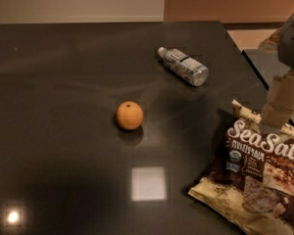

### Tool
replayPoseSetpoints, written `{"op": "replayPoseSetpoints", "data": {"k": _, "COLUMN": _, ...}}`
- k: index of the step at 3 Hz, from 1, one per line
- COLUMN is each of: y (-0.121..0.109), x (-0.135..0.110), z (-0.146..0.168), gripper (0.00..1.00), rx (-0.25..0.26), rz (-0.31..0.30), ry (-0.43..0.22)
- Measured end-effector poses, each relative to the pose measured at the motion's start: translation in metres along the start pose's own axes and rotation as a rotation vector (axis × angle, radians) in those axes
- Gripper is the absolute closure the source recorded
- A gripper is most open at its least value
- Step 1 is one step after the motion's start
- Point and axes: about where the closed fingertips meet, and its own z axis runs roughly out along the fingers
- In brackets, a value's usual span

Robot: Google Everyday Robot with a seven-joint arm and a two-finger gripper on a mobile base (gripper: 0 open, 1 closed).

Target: Pick orange

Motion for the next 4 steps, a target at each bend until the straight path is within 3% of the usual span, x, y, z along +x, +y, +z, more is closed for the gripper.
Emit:
{"op": "replayPoseSetpoints", "data": {"k": 2, "y": -0.005, "x": -0.009, "z": 0.0, "gripper": 0.0, "rx": 0.004, "rz": -0.022, "ry": -0.018}}
{"op": "replayPoseSetpoints", "data": {"k": 4, "y": -0.013, "x": -0.063, "z": 0.026, "gripper": 0.0, "rx": -0.052, "rz": -0.15, "ry": -0.095}}
